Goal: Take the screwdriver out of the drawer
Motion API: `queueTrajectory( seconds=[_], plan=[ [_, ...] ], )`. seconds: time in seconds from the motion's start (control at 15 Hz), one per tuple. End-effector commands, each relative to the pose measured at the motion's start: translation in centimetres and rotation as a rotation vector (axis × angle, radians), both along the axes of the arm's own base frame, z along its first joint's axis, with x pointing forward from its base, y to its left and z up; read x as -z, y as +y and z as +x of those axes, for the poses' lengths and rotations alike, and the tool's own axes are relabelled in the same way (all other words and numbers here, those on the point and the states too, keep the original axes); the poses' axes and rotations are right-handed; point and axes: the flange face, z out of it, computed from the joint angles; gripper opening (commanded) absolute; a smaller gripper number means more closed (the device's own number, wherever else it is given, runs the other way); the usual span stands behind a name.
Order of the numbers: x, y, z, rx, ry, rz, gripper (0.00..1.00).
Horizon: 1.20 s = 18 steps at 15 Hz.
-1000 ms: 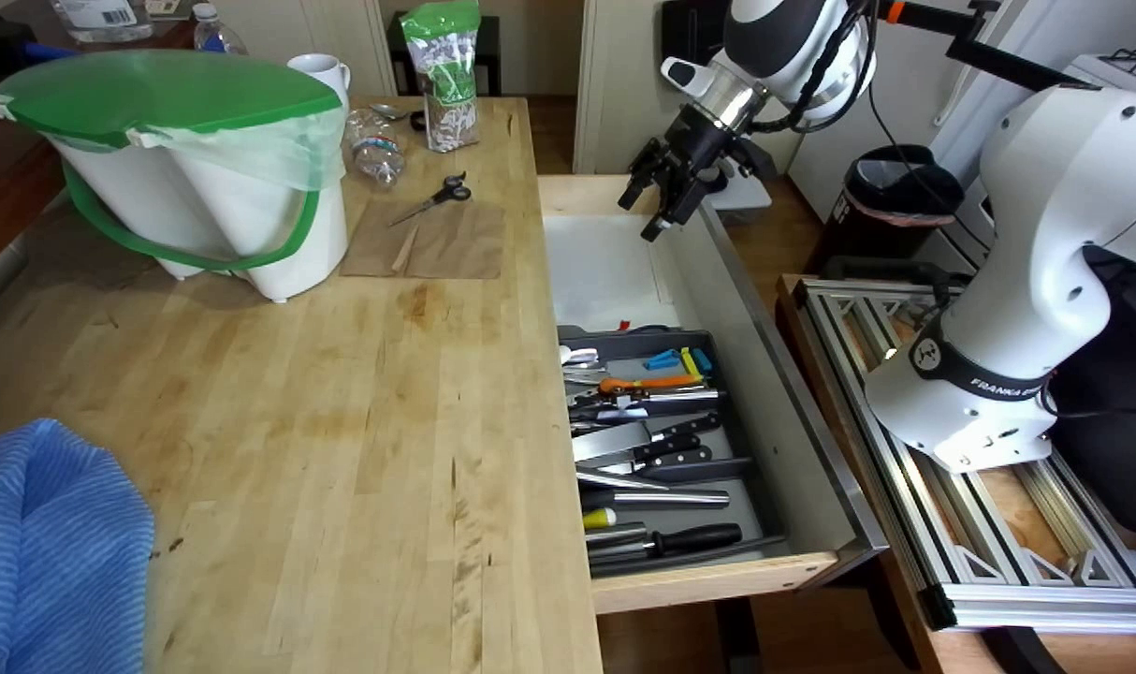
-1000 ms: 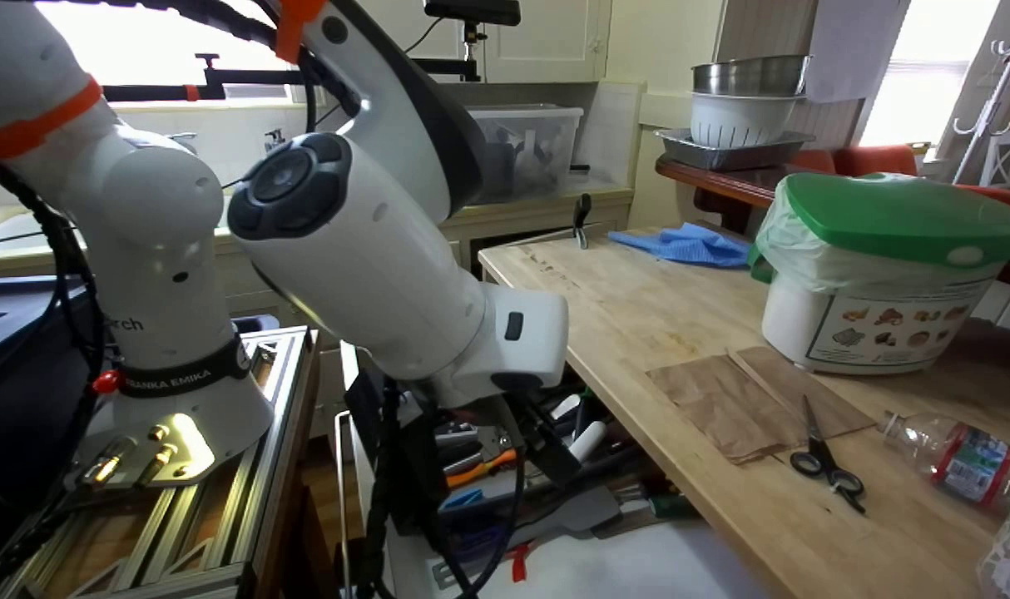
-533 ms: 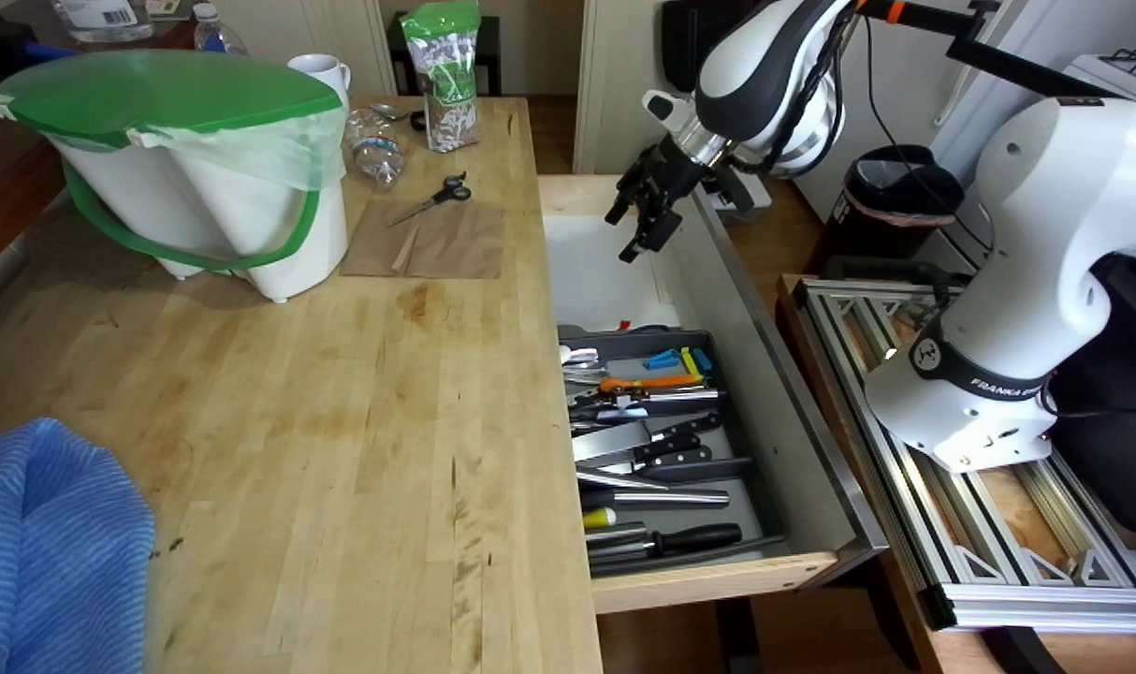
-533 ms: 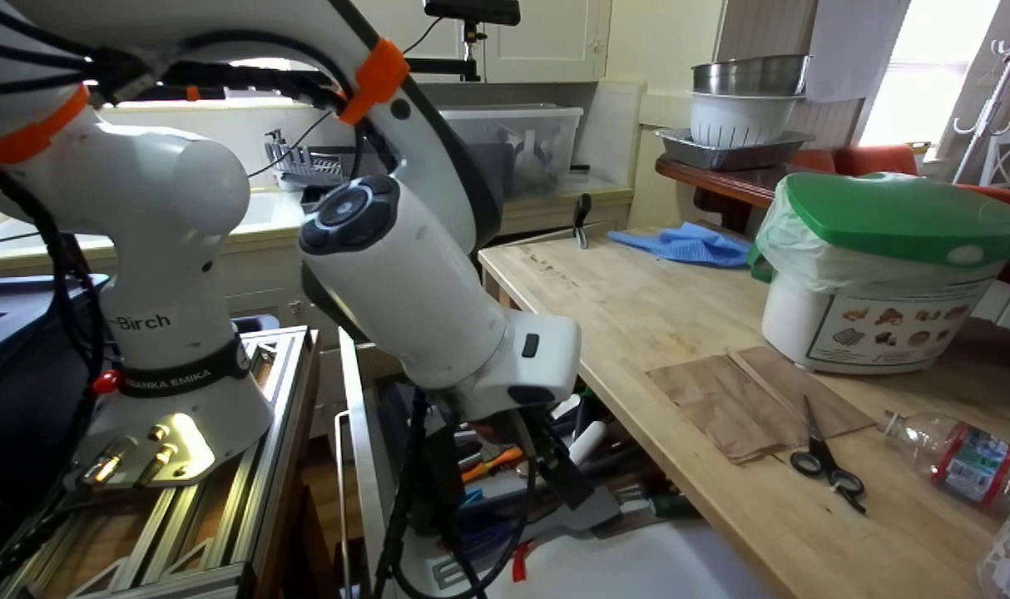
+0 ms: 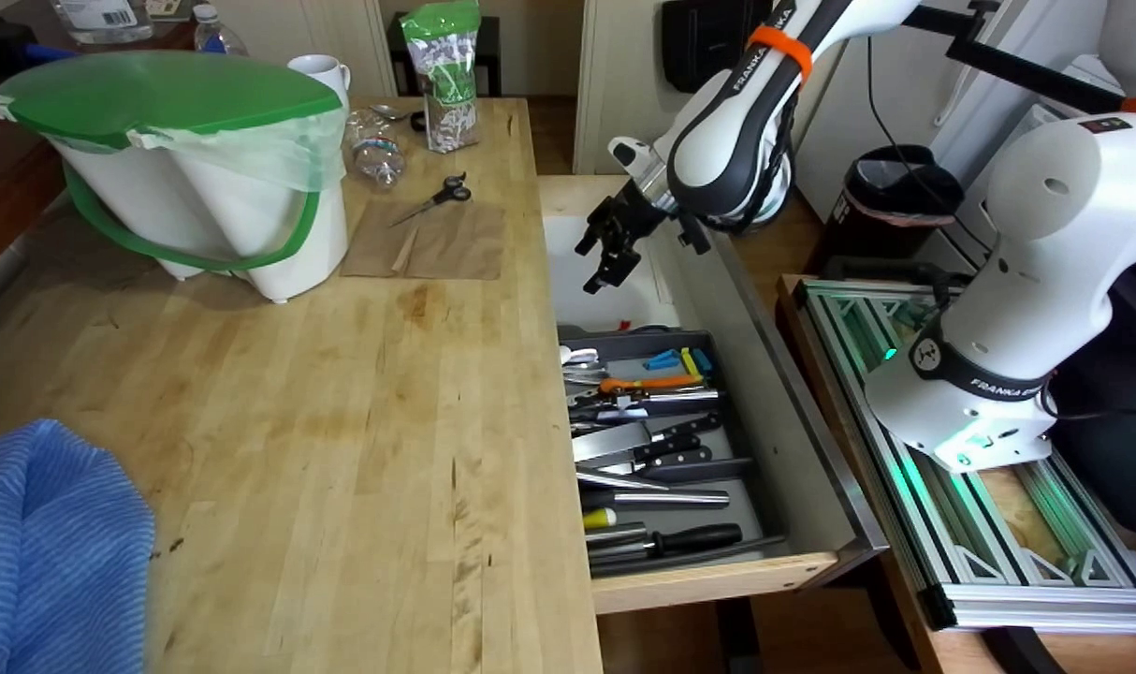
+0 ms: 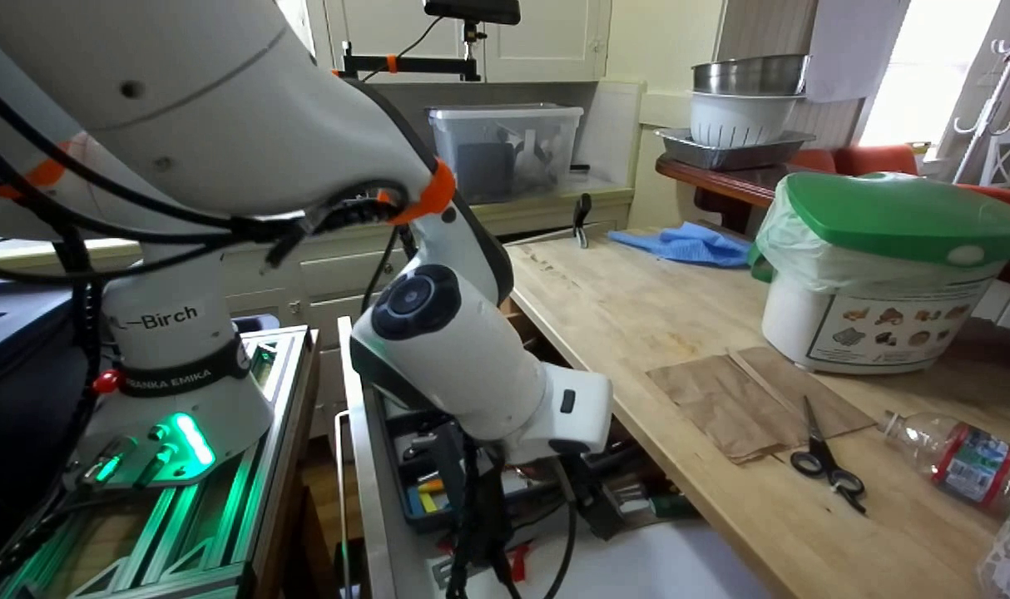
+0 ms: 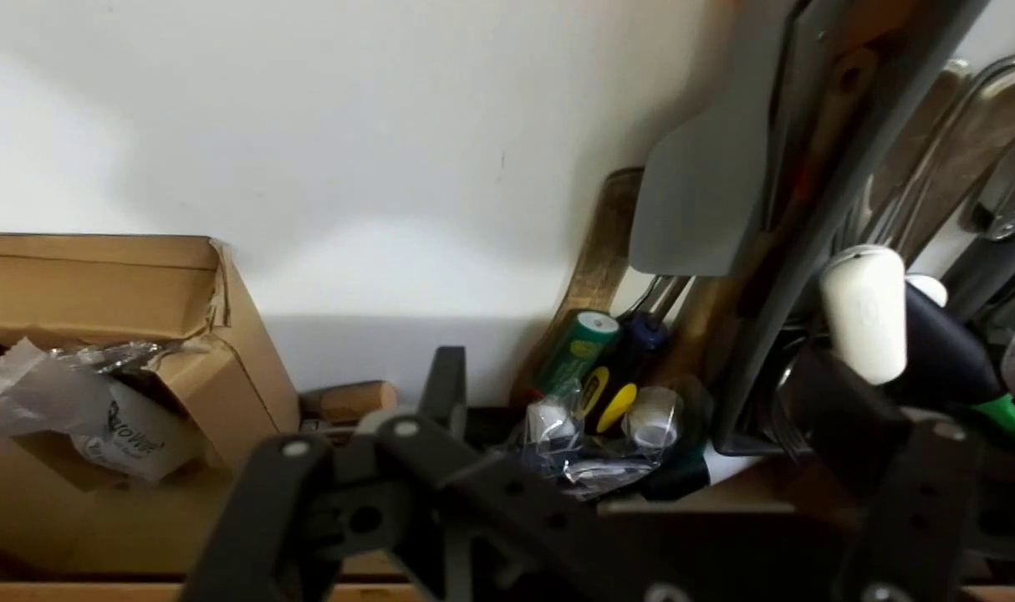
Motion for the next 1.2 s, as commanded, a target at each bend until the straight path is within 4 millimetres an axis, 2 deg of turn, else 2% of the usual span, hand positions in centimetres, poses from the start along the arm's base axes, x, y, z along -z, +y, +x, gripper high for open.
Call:
queueTrajectory(
  seconds=[0.0,0.2,0.4,0.47,0.53,1.0,1.13],
  plan=[
    [3.7,-0.1,3.1,0.026,-0.074,0.047,1.0],
    [4.9,0.6,4.9,0.008,-0.083,0.1,1.0],
    [6.0,1.3,5.8,0.016,-0.092,0.119,1.0],
    [6.3,1.3,5.9,0.03,-0.08,0.122,1.0],
    [5.0,1.4,5.2,0.005,-0.077,0.115,1.0],
    [5.8,1.4,5.6,0.016,-0.069,0.124,1.0],
    [6.7,2.1,5.7,0.027,-0.068,0.141,1.0]
  ],
)
